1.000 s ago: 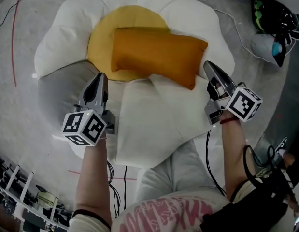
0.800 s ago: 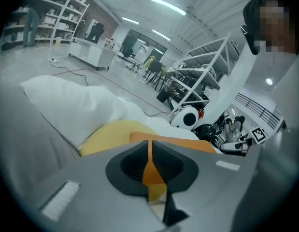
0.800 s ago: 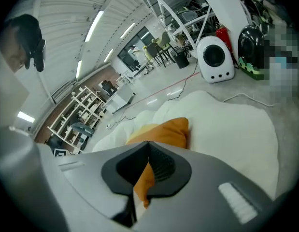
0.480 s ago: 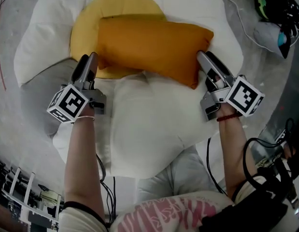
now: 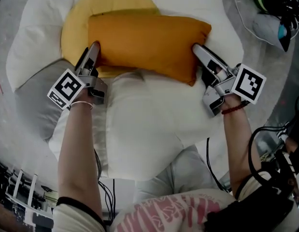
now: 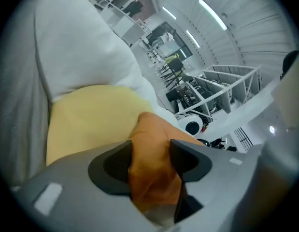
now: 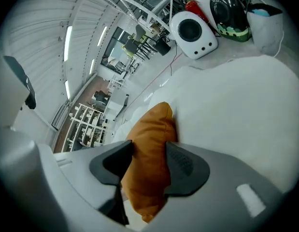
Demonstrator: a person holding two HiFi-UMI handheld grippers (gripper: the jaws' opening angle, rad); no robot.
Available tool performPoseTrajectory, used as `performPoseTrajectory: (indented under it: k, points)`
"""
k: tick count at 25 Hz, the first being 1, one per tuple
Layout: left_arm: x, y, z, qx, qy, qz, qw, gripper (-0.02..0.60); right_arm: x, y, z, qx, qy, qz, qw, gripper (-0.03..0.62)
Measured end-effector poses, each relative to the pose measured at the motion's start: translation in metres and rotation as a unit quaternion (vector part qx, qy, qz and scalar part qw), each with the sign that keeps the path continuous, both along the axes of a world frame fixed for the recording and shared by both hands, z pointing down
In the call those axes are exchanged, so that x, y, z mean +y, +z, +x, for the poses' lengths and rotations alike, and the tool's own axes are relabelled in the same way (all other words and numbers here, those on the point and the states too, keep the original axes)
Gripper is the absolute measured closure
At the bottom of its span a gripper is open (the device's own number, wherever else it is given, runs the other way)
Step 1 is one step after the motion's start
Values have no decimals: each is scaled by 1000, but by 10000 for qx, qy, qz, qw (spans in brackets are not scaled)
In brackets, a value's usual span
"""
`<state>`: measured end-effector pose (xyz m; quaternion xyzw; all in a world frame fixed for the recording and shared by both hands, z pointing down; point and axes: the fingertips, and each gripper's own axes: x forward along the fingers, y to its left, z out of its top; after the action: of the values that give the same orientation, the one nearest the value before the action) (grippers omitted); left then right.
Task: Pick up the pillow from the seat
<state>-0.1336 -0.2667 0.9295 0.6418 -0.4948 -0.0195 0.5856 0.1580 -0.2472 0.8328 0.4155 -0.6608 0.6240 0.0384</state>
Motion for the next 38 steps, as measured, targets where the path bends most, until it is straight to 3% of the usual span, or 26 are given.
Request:
performPoseTrajectory:
  k: [5,8,14,18,24,30,35,38]
  points:
    - [9,-44,4,-319,308,161,9989,374,9,-33,-10,-125,-148,191,9996,416]
    - [16,-88,-1,-363,275,402,9982,376,15,-67,-15,-395,-212,305,9985,424]
    - [27,-124,-17,-546,53,591,9967,378,15,-89,-26,-642,-436,351,9964,422]
    - [32,-201,-36,-834,-180,1025,9911,379,6,-150,-40,-727,-638,732,9926,418]
    - [29,-318,-66,-1143,-418,1811,9759,379,-13,-249,-69,-818,-906,1413,9824,414]
    - [45,-465,-87,-1466,-248,2662,9524,379,0,-370,-87,-861,-1012,2115,9683,413]
    - [49,-600,-92,-1754,-110,3633,9149,379,-14,-498,-93,-814,-1178,3335,9318,411]
    - [76,-661,-97,-1861,-93,3977,8984,379,0,-563,-101,-873,-1186,3819,9124,410]
